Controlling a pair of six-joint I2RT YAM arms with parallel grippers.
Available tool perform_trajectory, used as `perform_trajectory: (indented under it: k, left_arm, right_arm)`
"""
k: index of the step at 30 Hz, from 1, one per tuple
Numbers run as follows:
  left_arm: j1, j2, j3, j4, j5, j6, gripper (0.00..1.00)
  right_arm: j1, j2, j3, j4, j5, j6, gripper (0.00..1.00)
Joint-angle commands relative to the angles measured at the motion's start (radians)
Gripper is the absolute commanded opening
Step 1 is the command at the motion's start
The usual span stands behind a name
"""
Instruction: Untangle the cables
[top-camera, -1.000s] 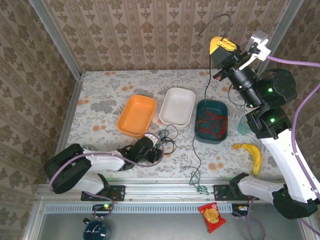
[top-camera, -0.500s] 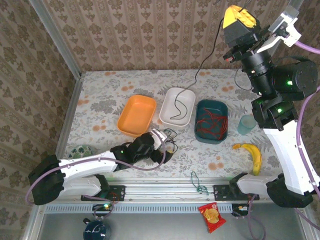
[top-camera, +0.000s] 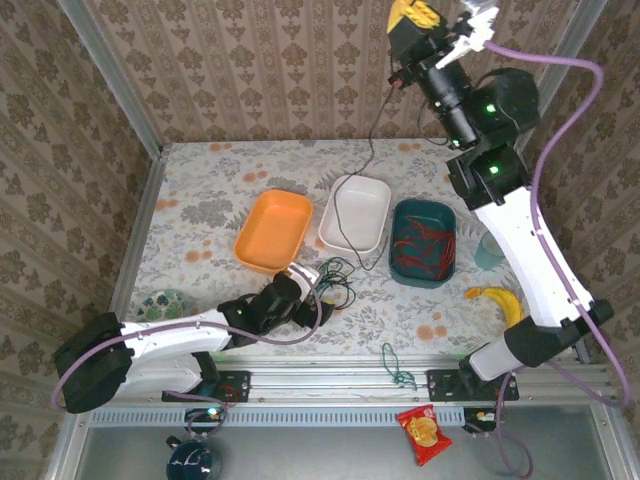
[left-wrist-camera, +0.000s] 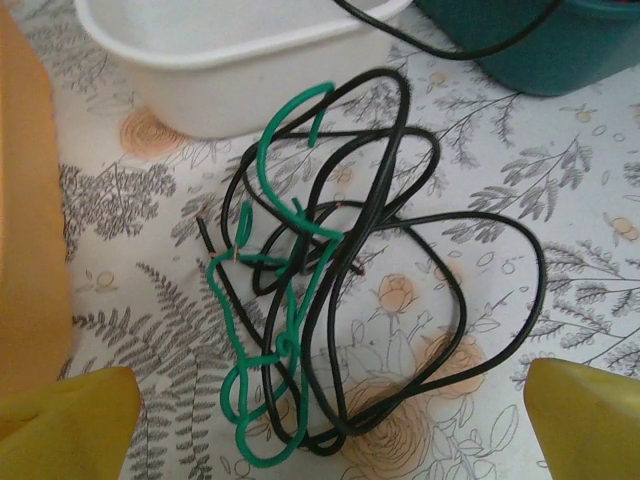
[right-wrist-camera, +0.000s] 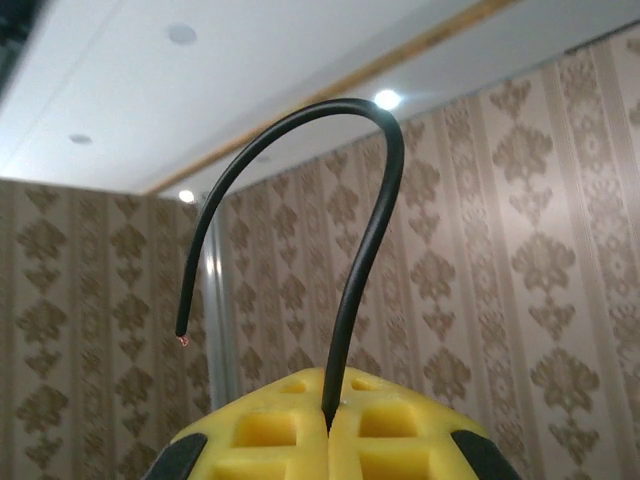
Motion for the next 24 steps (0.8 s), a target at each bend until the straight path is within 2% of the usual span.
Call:
perform_trajectory:
  k: [1,7,18,24]
  left_arm:
    - [0.007,0.003,-0.02,0.036,-0.04,-0.051,0.99]
    - [0.016,0.011,-0.039,0.041,-0.048,-0.062,0.99]
    - [0.023,0.023,-0.047,0.045,-0.039,-0.071,0.99]
    - [0.023,0.033,-0.046,0.049,-0.044,-0.076,0.99]
  right_arm:
    - [0.004,0.008,0.077,0.009,0.046,-0.052,0.0]
    - [0.003,0.053,0.197,-0.03,0.055,-0.118,0.0]
    - [-0.006,0.1,0.252,-0.069,0.083,-0.173,0.0]
    - [-0.039,0.09,0.088,-0.078,0.125,-0.117,0.0]
